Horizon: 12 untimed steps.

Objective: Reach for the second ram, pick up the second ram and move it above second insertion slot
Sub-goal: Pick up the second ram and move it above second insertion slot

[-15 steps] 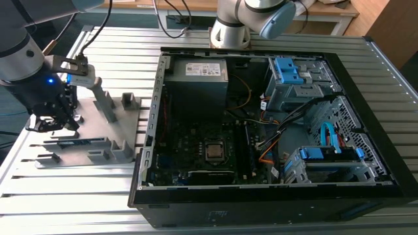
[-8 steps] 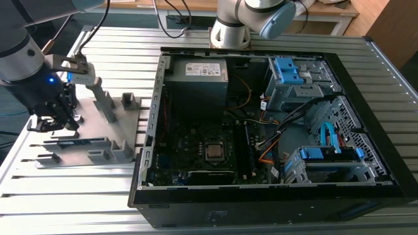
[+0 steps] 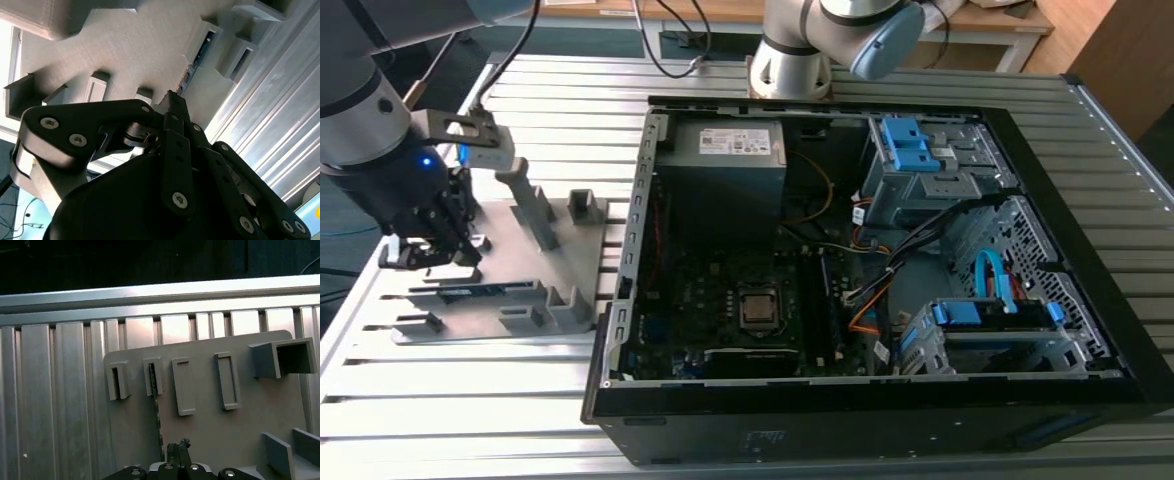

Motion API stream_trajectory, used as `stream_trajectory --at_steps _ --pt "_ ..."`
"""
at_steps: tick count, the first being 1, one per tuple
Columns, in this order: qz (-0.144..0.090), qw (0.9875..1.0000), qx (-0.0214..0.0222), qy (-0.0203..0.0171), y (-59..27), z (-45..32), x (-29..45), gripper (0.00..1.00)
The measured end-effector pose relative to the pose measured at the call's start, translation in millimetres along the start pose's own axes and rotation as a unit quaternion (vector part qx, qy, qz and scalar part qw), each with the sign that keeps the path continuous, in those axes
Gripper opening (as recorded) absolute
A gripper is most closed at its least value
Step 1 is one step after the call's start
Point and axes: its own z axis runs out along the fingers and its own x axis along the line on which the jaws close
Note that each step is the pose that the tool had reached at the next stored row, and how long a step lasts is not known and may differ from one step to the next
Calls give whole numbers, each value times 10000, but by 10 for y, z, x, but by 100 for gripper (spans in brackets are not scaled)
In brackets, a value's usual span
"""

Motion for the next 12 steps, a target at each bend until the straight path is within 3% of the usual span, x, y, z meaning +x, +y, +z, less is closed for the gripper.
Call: stream_trajectory --at_steps 12 --pt "-431 9991 -10 -2 0 0 0 10"
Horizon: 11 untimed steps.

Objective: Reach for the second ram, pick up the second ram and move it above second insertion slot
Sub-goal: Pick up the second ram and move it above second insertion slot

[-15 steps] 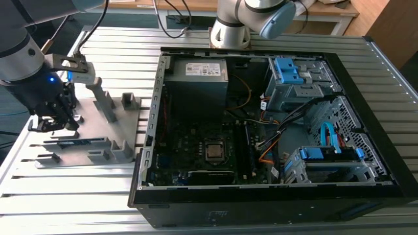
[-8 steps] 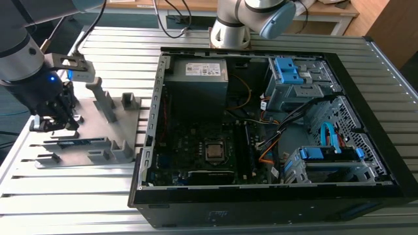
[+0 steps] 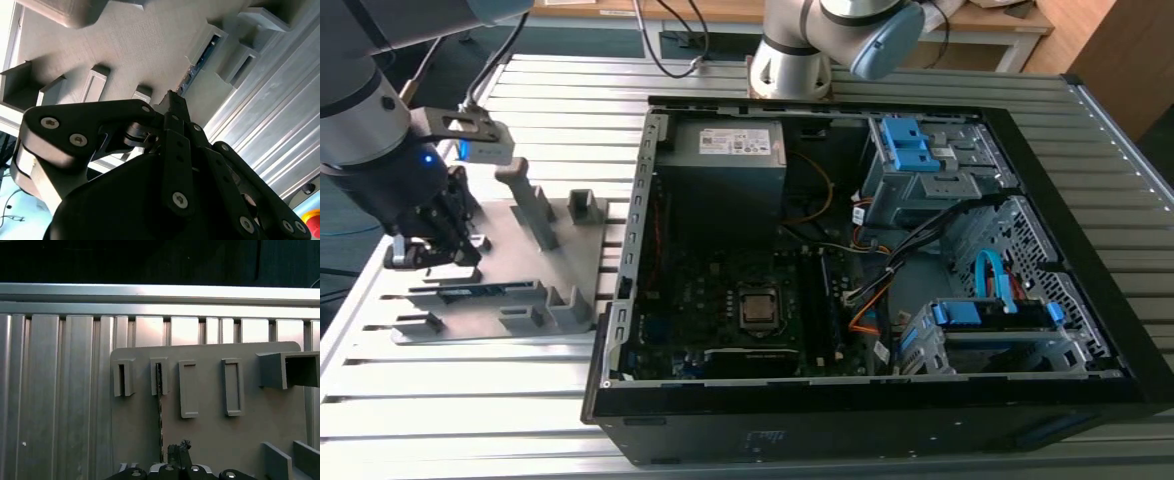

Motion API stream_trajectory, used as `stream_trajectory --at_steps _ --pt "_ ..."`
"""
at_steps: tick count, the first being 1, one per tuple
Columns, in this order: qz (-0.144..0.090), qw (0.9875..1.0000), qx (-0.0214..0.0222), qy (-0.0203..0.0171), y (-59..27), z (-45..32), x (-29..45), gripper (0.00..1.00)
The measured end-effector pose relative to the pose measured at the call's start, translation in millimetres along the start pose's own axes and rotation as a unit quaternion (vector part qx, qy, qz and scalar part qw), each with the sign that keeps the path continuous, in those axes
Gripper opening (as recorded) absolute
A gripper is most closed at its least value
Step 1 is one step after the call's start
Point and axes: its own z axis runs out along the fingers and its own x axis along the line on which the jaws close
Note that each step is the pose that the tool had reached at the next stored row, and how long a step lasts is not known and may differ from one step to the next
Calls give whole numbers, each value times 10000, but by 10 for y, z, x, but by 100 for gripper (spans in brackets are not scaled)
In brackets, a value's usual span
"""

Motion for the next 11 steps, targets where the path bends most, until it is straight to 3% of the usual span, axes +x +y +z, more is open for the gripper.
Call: stream_trajectory --at_steps 9,11 --pt "-335 9994 -8 -1 5 4 8 10" --pt "-349 9994 -10 30 7 12 18 10"
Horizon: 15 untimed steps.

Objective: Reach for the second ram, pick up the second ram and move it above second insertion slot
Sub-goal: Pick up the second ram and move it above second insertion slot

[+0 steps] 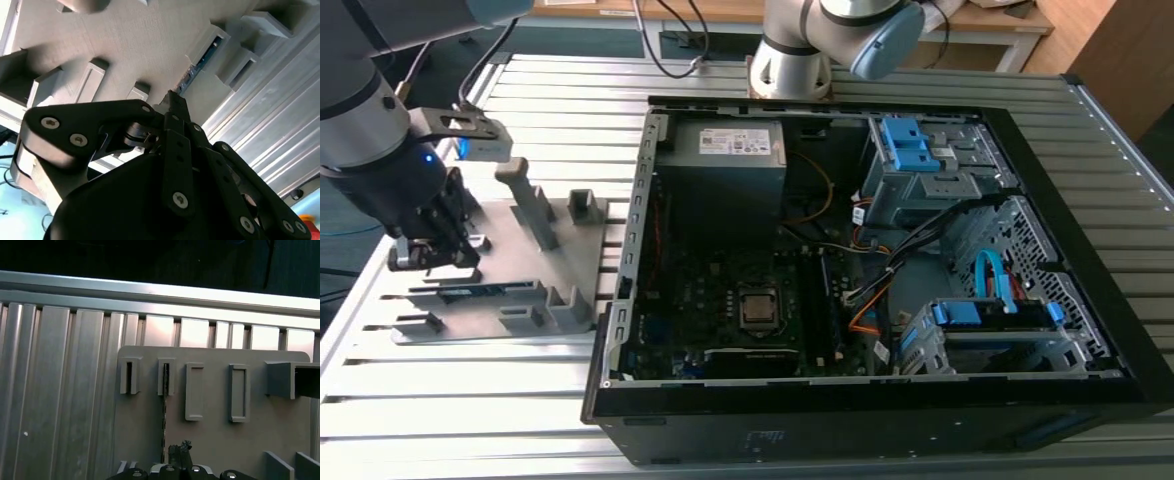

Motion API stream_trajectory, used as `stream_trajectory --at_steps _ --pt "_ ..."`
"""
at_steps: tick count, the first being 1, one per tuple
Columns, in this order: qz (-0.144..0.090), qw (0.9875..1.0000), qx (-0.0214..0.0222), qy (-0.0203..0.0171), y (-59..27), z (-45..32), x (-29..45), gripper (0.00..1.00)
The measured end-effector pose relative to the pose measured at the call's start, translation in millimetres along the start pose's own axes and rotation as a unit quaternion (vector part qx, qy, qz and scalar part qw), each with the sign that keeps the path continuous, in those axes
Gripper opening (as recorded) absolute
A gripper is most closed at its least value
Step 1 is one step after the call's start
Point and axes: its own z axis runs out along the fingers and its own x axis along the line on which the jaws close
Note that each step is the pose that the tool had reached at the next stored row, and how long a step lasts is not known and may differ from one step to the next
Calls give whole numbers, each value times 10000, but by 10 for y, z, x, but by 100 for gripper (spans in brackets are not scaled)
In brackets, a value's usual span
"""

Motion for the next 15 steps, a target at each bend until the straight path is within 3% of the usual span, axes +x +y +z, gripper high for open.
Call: stream_trajectory --at_steps 2,7,15 --pt "0 10000 -5 51 6 9 16 10" --pt "0 10000 -3 54 17 94 114 10" --pt "-2 10000 -4 54 17 103 116 10"
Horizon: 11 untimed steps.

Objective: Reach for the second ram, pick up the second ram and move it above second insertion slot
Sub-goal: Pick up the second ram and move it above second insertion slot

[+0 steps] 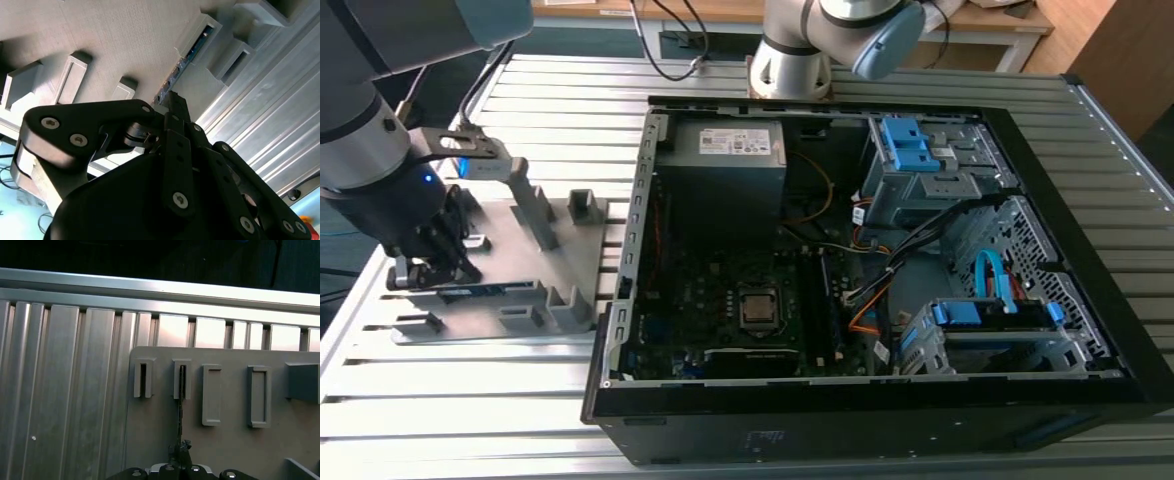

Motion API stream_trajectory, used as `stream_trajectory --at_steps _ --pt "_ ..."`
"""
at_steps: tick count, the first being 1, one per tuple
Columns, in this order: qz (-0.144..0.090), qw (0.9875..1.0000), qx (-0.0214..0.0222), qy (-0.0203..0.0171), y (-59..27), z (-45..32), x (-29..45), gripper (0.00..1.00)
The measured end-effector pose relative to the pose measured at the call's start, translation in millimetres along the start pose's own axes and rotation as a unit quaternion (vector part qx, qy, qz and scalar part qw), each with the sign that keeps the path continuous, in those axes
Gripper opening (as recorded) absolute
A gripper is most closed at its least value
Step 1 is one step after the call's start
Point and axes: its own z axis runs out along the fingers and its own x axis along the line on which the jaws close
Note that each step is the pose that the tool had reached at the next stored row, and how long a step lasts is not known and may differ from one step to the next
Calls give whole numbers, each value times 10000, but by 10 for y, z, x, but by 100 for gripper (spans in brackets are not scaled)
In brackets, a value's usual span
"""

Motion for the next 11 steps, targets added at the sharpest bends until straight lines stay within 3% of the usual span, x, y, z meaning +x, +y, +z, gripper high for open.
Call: stream_trajectory --at_steps 6,8,11 --pt "0 10000 0 0 0 1 0 11" --pt "0 10000 0 0 0 1 0 23" --pt "0 10000 0 0 0 2 0 29"
